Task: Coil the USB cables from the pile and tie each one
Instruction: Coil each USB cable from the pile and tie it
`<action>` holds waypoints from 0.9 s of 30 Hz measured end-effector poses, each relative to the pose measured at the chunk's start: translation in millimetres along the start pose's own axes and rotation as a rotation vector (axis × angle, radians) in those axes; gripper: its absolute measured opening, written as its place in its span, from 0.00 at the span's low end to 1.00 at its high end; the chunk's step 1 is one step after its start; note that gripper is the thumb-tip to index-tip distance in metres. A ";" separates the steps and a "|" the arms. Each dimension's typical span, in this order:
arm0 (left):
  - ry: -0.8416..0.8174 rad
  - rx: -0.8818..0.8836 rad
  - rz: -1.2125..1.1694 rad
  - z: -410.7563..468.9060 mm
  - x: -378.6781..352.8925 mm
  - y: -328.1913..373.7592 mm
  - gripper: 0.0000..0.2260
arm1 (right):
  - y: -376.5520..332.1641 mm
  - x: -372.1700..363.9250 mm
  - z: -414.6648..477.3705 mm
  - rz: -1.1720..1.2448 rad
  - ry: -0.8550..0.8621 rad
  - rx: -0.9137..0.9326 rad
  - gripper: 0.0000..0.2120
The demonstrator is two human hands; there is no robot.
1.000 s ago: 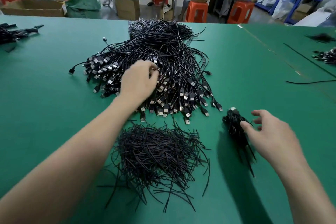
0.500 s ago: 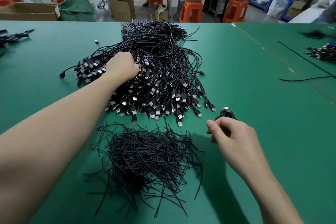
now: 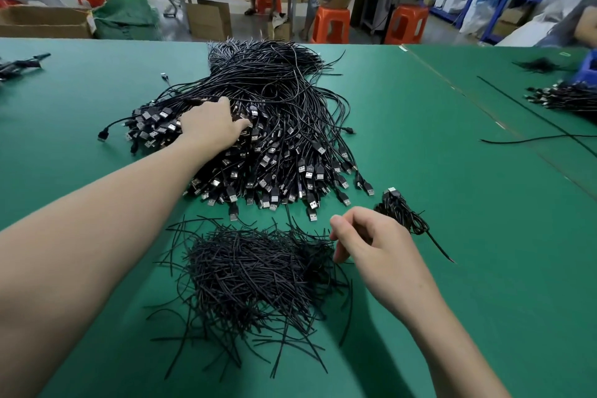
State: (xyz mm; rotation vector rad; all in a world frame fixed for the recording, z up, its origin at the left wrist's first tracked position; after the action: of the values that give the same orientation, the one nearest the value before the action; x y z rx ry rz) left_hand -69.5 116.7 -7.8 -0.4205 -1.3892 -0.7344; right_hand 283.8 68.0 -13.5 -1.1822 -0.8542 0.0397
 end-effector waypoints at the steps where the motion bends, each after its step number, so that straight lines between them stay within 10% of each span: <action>1: 0.000 -0.012 0.020 1.8 0.2 2.0 0.24 | -1.1 -1.9 0.1 -0.005 -0.008 -0.004 0.16; 15: -0.109 -0.014 -0.302 -37.1 18.8 4.4 0.13 | -10.8 -18.8 7.9 0.138 -0.047 -0.049 0.17; 23: -0.317 -0.442 -0.595 -246.1 42.3 36.7 0.14 | -6.3 -56.2 10.1 0.809 -0.196 -0.407 0.35; 27: -0.148 -0.474 -0.453 -286.0 37.4 28.1 0.15 | -17.3 -63.7 7.6 1.300 -0.124 -0.500 0.22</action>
State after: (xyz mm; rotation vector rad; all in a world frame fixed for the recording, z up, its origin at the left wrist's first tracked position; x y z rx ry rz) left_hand 158.9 -61.6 -12.8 -0.5423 -1.4616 -1.4431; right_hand 228.2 38.3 -34.3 -2.0546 -0.0564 1.0078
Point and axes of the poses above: each hand's wrist, its own z-axis towards the middle knuckle, its own x-axis out of the back of the hand, y = z × x, the point moved 7 cm from there along z, towards the middle knuckle, and after that the axes turned 7 degrees about x, right-handed, at the moved point
